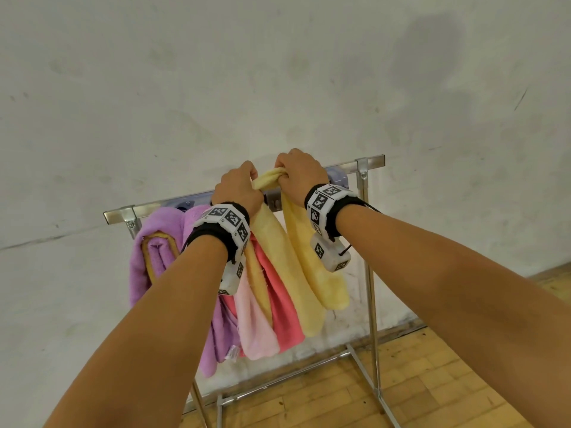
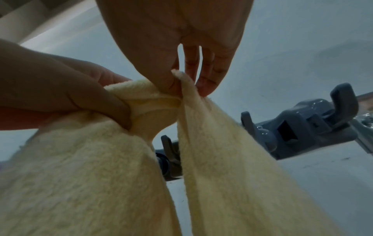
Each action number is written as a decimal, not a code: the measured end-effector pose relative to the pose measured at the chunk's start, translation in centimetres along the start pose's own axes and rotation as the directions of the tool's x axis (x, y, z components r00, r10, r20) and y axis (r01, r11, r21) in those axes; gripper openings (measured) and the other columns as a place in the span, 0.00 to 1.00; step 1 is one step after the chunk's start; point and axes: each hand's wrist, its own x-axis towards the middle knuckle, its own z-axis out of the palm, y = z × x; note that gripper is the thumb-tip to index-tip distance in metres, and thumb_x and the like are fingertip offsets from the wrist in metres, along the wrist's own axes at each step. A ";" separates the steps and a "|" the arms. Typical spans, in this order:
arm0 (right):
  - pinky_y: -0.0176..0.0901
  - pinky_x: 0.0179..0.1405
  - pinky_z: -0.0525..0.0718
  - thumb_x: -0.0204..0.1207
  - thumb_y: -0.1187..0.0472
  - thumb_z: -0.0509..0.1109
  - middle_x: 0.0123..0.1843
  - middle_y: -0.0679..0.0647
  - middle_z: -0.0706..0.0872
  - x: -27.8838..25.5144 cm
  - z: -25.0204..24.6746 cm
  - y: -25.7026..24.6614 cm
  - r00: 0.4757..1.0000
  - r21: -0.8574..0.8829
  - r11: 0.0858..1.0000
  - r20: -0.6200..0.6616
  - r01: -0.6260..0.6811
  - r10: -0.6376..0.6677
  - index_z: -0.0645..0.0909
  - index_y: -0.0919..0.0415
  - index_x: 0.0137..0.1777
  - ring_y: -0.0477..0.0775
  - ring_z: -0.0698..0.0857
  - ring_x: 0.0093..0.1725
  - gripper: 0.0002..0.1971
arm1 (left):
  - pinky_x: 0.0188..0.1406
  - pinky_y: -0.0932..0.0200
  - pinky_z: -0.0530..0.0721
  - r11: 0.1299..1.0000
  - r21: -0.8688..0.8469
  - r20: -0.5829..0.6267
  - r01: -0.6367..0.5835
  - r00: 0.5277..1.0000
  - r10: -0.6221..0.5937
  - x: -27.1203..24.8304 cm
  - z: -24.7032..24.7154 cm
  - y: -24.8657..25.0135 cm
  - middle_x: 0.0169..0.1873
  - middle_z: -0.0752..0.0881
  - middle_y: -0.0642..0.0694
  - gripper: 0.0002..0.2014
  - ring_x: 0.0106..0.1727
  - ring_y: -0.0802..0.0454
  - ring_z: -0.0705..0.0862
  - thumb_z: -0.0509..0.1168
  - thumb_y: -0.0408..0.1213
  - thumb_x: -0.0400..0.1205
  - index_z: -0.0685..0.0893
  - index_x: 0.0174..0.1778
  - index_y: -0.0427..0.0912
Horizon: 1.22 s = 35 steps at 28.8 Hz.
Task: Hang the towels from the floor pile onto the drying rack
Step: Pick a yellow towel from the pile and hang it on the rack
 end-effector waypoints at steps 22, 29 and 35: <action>0.40 0.37 0.74 0.78 0.66 0.62 0.56 0.63 0.87 -0.7 -0.6 0.5 0.921 0.066 0.991 0.380 -0.116 0.082 0.85 0.64 0.55 0.57 0.80 0.46 0.11 | 0.52 0.52 0.83 0.994 0.004 0.341 -0.107 0.935 0.100 -0.8 -0.4 1.7 0.58 0.86 0.47 0.22 0.57 0.47 0.84 0.70 0.45 0.77 0.81 0.69 0.50; 0.41 0.45 0.76 0.77 0.65 0.64 0.62 0.54 0.86 -3.2 -1.1 0.2 0.969 0.173 0.966 0.187 -0.192 0.159 0.82 0.56 0.60 0.56 0.84 0.57 0.14 | 0.47 0.58 0.81 0.986 -0.158 0.224 -0.059 0.970 0.094 -2.5 -1.3 1.6 0.55 0.88 0.48 0.14 0.52 0.51 0.85 0.69 0.38 0.77 0.86 0.59 0.48; 0.50 0.56 0.85 0.79 0.66 0.62 0.61 0.56 0.86 -6.5 -0.1 -0.1 0.964 0.219 0.952 0.202 -0.216 0.173 0.83 0.60 0.61 0.58 0.85 0.58 0.14 | 0.51 0.57 0.83 0.977 -0.201 0.198 -0.071 0.974 0.111 -5.7 -0.4 2.1 0.49 0.87 0.54 0.10 0.50 0.54 0.85 0.66 0.38 0.76 0.85 0.50 0.55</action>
